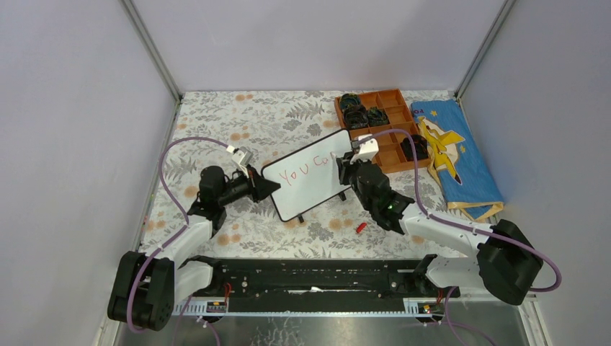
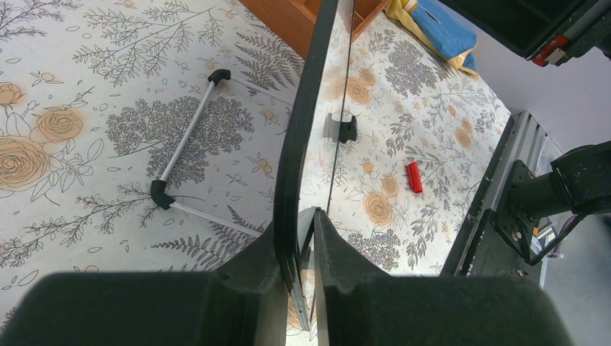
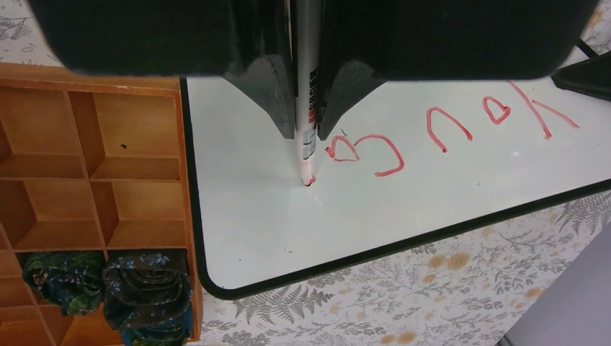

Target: Write a sentence on the whiteboard

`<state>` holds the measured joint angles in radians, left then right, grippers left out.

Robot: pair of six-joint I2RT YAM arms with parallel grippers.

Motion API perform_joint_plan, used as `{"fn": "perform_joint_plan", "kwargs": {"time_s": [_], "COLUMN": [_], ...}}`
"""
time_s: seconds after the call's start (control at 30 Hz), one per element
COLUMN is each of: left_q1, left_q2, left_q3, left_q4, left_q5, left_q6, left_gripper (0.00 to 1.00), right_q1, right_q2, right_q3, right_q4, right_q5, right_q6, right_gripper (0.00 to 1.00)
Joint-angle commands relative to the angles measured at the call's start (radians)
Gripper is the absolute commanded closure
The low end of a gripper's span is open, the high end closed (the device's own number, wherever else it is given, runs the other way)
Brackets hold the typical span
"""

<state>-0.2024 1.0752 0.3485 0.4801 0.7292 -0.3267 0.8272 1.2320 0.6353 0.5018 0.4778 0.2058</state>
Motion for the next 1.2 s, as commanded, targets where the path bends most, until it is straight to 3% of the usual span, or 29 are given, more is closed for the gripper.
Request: {"fn": "perform_joint_plan", "kwargs": {"time_s": [0.0, 1.17], "left_q1": [-0.004, -0.006], "left_q2": [0.015, 0.018], "left_q3": [0.006, 0.007], "left_q4": [-0.075, -0.074], "left_q5": [-0.066, -0.068], "left_q6": [0.097, 0.095], "left_gripper": [0.87, 0.87], "right_q1": [-0.034, -0.048], "right_q2": [0.011, -0.057], "right_q3": [0.047, -0.052], "right_q4": [0.028, -0.04], "right_q5": [0.025, 0.009], "right_q6": [-0.013, 0.058], "right_gripper": [1.0, 1.0]}}
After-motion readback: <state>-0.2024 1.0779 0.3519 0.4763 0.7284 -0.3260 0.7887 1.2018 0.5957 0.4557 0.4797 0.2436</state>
